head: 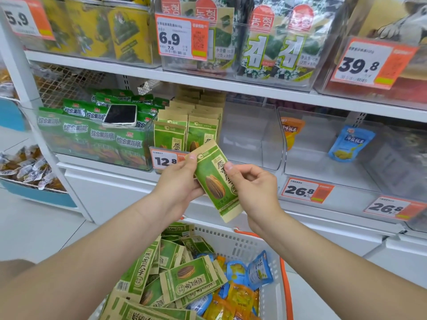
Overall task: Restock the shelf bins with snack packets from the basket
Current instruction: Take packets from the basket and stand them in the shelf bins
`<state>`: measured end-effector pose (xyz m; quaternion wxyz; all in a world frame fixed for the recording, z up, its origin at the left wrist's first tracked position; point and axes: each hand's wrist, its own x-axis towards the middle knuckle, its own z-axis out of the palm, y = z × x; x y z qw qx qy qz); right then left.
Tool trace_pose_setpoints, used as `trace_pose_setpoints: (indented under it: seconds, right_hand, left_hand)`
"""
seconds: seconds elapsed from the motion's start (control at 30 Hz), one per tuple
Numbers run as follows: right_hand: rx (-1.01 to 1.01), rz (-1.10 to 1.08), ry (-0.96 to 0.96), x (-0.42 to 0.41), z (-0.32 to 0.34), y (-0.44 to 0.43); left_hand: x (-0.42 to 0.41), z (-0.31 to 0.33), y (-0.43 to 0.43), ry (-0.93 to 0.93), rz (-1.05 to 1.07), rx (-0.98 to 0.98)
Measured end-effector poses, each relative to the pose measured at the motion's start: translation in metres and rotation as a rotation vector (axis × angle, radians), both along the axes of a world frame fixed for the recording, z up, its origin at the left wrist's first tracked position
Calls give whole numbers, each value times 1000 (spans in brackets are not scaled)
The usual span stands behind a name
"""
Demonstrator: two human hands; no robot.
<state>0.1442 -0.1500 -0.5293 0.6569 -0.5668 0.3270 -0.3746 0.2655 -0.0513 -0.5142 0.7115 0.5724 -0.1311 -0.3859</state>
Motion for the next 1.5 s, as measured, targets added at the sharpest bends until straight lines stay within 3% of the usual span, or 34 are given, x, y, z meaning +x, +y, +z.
trace_pose_setpoints:
  seconds: [0.13, 0.2, 0.33, 0.43, 0.57, 0.67, 0.8, 0.9, 1.23, 1.5]
  right_hand:
    - [141, 248, 20, 0, 9, -2]
    - [54, 351, 96, -1, 13, -5]
    - [-261, 401, 225, -1, 19, -4]
    - [-208, 366, 194, 0, 23, -5]
    - [-382, 146, 243, 9, 27, -23]
    - [-439, 74, 136, 15, 42, -29]
    - [-548, -17, -58, 23, 54, -37]
    - [-676, -89, -82, 31, 55, -46]
    - [-925, 92, 401, 71, 22, -74]
    - [-848, 54, 436, 94, 18, -72]
  left_hand:
    - [0, 6, -4, -37, 96, 3]
    - [2, 10, -5, -86, 97, 28]
    - [0, 12, -3, -524, 91, 158]
    - [-2, 14, -2, -790, 58, 156]
    - [0, 19, -5, -760, 61, 138]
    - [4, 18, -6, -748, 80, 144]
    - [11, 13, -7, -737, 272, 210]
    - [19, 10, -6, -658, 247, 328]
    - [23, 0, -12, -585, 164, 425]
    - [30, -6, -11, -640, 167, 424]
